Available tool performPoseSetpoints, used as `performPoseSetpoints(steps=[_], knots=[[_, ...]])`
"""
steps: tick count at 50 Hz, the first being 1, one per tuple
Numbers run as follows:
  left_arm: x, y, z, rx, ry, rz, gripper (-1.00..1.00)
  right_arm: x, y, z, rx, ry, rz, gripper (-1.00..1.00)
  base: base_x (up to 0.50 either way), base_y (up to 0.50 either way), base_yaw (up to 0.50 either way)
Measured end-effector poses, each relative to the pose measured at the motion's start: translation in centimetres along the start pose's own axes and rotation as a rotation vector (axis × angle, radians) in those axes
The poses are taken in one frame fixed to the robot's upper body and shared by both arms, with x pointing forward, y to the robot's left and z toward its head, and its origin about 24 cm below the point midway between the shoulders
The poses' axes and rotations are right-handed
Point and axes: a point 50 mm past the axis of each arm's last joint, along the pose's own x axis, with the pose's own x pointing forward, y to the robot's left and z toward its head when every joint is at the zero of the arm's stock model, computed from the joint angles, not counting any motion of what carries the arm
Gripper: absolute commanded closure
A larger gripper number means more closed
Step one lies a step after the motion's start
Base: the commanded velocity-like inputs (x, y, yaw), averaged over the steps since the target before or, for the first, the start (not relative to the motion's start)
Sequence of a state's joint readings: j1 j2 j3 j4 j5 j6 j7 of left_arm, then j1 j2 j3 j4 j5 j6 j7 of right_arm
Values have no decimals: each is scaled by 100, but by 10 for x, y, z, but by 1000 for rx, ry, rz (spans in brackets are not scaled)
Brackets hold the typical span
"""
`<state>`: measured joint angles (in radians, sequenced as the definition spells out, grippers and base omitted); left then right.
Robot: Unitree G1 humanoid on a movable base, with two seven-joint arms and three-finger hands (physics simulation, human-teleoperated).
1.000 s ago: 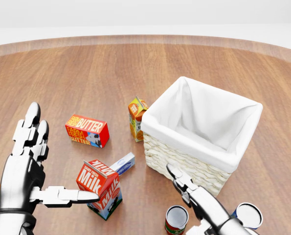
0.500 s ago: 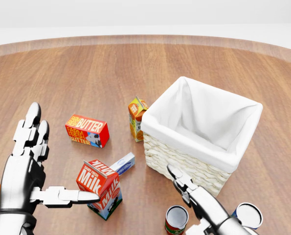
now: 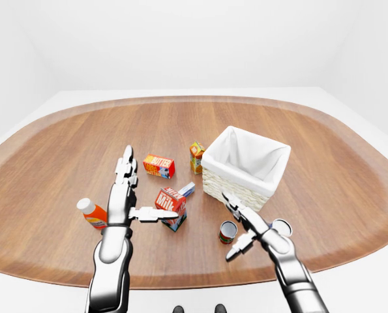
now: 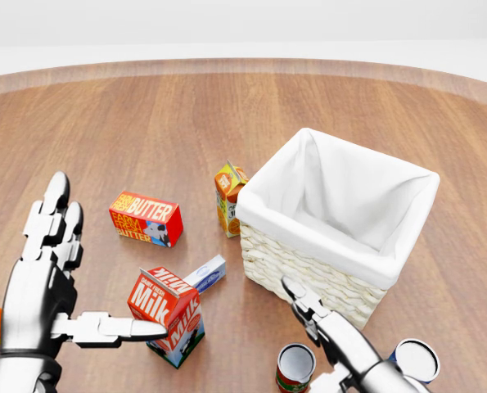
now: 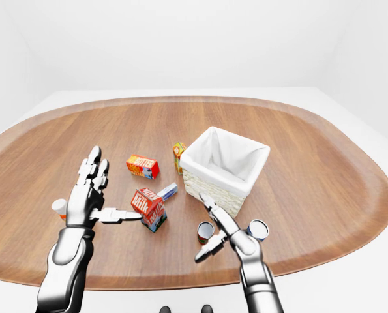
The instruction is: Pick up the tomato sauce, and put it in the basket.
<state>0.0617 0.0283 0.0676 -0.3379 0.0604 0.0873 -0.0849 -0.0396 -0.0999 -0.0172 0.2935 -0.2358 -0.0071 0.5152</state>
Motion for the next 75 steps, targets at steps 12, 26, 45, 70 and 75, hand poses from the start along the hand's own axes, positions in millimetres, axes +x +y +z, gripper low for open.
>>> performPoseSetpoints(steps=[12,26,45,70,75], knots=[[-1,0,1,0,-4,0,-100,3,-1,-4,4,9,-3,-100,0,0,0],[-1,0,2,-1,-6,-1,-100,5,-2,-7,6,18,-4,-100,0,0,0],[-1,0,3,-1,-11,-3,-100,10,-3,-13,8,35,-5,-100,0,0,0],[-1,0,3,-1,-10,-4,-100,15,-5,-27,23,105,-21,-100,0,0,0],[-1,0,2,-1,-9,-4,-100,16,-5,-29,27,119,-24,-100,0,0,0]])
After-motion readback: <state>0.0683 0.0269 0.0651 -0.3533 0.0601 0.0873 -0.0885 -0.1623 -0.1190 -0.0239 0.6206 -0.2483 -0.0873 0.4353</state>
